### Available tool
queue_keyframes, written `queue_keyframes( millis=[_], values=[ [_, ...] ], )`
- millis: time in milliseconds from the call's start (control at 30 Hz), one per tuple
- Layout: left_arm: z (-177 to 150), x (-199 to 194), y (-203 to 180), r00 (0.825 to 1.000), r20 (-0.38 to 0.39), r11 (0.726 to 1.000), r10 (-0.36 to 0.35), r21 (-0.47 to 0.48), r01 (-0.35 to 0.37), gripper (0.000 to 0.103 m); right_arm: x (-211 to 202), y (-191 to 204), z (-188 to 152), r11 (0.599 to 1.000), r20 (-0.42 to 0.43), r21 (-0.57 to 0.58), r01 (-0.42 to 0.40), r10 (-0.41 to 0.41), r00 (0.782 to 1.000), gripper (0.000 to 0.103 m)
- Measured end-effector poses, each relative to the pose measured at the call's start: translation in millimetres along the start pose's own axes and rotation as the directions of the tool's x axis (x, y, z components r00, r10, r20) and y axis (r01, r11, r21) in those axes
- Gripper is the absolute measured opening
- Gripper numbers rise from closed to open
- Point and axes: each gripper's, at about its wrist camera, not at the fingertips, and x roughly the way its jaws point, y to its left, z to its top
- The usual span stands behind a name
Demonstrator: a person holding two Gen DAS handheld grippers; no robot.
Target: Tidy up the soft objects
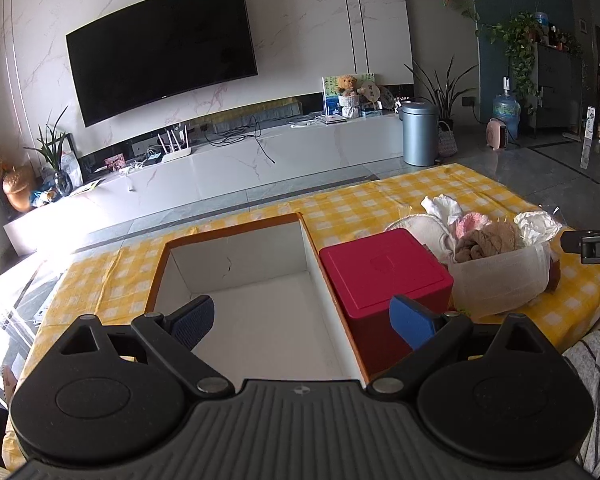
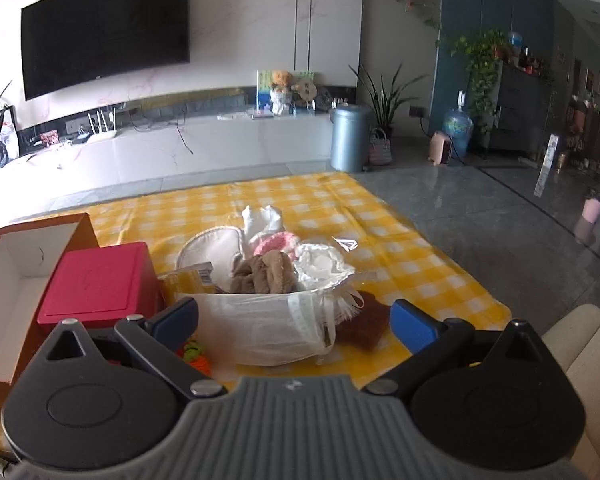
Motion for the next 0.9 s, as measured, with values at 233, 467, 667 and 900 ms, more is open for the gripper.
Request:
queue_keyframes(
  millis=[233, 467, 667, 900],
  values=[
    [12, 25, -13, 0.999, 0.022, 0.999, 0.042, 0.023, -0.043, 0.103, 71, 13, 6, 0.949, -0.198, 0.125, -0.288, 0.308, 0.931, 0.095],
    [1, 45, -7, 1.0, -0.008, 1.0, -0.001, -0.002, 0.001, 0.103, 132, 39, -39, 0.923, -0.391, 0.307, -0.233, 0.346, 0.853, 0.073],
    [-9, 51, 1, 0.999, -0.018, 0.999, -0.034, -0.032, 0.034, 0.103, 163, 44, -44, 0.905, -0.426, 0.385, -0.182, 0.349, 0.835, 0.07],
    [-18, 49, 9, 1.0, -0.014, 0.999, -0.027, -0.038, 0.026, 0.103, 162, 56, -46, 0.918, -0.403, 0.337, -0.209, 0.341, 0.849, 0.05]
  ],
)
